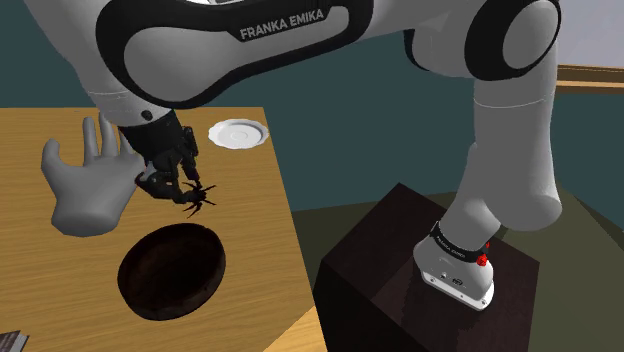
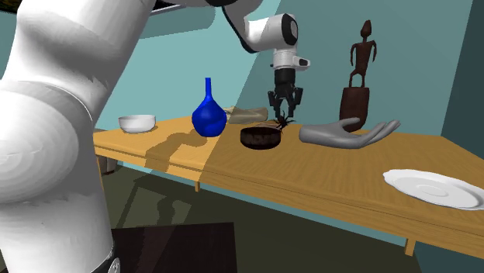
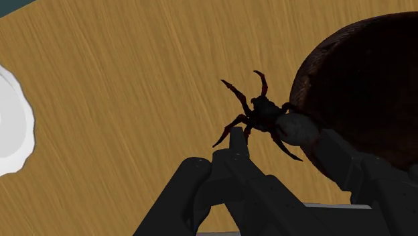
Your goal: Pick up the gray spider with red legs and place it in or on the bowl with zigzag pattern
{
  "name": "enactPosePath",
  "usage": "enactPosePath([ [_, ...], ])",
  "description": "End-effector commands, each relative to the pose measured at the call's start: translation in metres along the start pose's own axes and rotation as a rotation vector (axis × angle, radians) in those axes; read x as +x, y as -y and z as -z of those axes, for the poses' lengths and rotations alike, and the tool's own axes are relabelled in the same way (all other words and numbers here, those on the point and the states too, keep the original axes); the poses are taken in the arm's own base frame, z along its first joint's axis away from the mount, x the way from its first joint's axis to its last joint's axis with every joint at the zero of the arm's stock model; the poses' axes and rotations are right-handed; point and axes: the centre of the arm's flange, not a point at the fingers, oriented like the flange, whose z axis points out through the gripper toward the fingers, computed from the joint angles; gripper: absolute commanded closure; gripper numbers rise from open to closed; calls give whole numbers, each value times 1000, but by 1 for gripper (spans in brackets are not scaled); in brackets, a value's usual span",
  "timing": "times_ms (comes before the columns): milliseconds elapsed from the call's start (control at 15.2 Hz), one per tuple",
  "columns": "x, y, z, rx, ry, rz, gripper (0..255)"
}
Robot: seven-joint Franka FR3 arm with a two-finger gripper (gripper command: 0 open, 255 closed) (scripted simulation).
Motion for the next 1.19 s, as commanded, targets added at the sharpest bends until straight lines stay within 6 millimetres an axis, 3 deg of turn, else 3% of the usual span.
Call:
enactPosePath([
  [0, 4, 26, 2, 0, 1, -2, 255],
  [396, 14, 105, 10, 0, 1, -2, 255],
  [1122, 21, 112, -48, 0, 1, -2, 255],
])
